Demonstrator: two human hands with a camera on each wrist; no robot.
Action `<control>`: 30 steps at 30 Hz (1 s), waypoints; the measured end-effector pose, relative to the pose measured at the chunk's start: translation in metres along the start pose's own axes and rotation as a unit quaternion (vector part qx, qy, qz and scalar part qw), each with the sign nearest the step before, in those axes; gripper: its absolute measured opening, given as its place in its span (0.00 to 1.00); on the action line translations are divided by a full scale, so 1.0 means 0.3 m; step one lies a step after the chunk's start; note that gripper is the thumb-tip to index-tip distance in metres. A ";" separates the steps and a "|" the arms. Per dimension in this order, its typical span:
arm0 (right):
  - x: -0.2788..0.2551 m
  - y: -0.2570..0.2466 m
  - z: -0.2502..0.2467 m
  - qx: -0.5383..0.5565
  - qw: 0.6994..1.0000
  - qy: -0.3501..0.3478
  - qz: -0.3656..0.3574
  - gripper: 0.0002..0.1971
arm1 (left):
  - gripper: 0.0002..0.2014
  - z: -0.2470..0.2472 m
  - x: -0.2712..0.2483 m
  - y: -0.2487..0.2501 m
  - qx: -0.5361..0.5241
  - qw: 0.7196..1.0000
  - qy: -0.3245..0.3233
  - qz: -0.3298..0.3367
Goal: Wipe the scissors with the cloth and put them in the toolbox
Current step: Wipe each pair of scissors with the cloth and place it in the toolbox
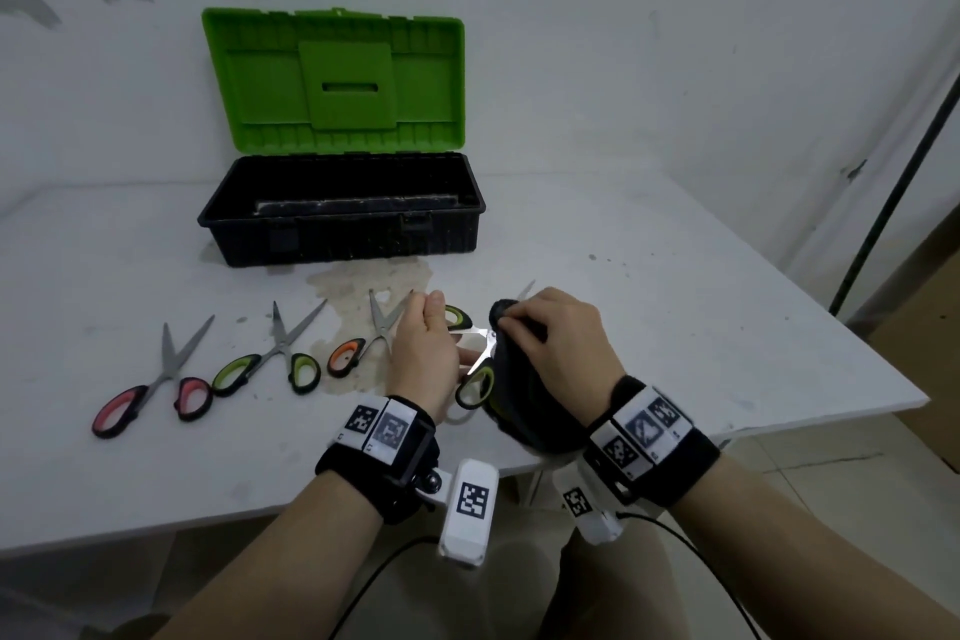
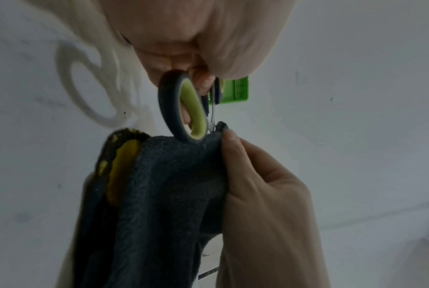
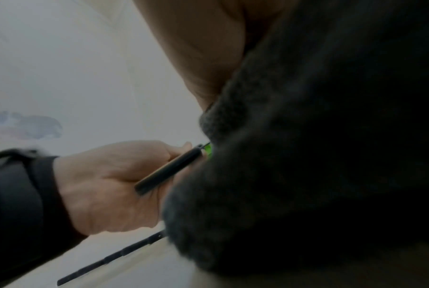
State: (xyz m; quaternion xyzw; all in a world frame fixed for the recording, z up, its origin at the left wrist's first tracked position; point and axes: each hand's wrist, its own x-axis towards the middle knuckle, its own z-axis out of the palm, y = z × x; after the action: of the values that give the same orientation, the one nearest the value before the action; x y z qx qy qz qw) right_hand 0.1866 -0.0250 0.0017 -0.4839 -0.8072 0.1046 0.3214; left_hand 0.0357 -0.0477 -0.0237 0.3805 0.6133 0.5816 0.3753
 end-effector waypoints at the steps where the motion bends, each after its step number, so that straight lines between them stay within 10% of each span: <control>1: -0.011 0.001 0.001 -0.024 1.000 -0.007 -0.012 0.11 | 0.16 0.000 0.001 0.004 -0.002 1.000 0.002 -0.003; 9: -0.006 0.041 -0.027 -0.082 0.989 -0.095 -0.075 0.17 | 0.17 -0.013 0.007 0.037 -0.018 1.000 -0.019 -0.016; 19: 0.003 0.057 -0.071 0.036 0.992 0.118 -0.033 0.10 | 0.15 -0.032 0.026 0.065 0.018 0.999 0.030 -0.007; 30: 0.028 0.008 -0.020 0.015 0.999 -0.018 -0.044 0.08 | 0.15 0.002 -0.003 0.073 0.020 1.000 0.010 -0.011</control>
State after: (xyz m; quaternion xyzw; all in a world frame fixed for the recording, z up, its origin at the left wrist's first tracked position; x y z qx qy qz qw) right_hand 0.1893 -0.0174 0.0086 -0.4410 -0.8319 0.1106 0.3182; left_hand 0.0372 -0.0477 -0.0017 0.3747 0.6327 0.5691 0.3678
